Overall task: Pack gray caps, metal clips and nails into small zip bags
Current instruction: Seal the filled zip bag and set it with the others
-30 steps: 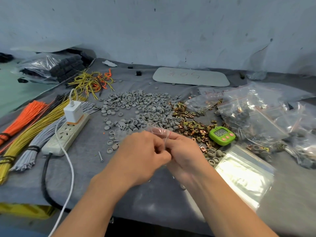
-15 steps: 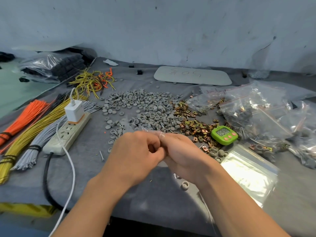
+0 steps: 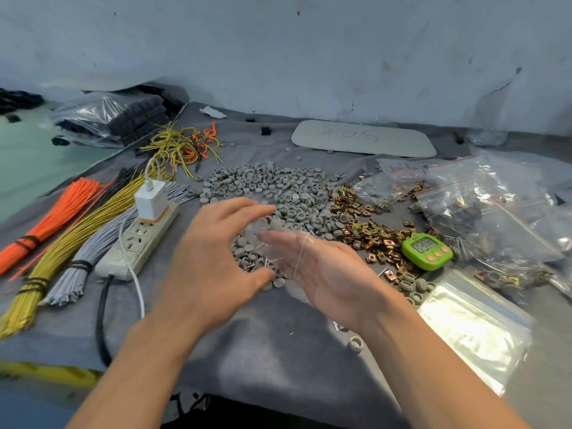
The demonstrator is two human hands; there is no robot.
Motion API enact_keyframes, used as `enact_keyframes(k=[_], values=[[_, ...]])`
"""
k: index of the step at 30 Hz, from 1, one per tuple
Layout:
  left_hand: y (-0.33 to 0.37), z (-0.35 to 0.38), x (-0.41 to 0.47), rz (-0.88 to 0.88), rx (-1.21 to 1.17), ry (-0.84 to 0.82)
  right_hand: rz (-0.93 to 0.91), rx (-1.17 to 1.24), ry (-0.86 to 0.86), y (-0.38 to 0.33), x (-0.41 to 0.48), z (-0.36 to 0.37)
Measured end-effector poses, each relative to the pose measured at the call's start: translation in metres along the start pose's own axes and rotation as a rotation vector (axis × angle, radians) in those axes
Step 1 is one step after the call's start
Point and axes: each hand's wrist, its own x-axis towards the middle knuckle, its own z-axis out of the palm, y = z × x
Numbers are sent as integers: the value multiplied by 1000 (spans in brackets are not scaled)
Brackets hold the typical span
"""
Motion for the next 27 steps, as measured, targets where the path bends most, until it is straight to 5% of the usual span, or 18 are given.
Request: enact_keyframes(k=[5, 12, 14, 17, 20, 27], values=[[14, 27, -5, 218, 312, -164, -2, 205, -75, -2, 3, 9], [8, 41, -4, 346, 352, 47, 19, 207, -95, -5, -1, 6], [3, 42, -1, 305, 335, 67, 4, -53, 50, -8, -4, 5], [-2, 43, 2, 176, 352, 43, -225, -883, 573, -16, -8, -8], [-8, 39, 6, 14, 278, 26, -320, -1088, 840, -25, -11, -27], [-26, 25, 10, -204, 66, -29, -17, -1428, 683, -16, -2, -42]])
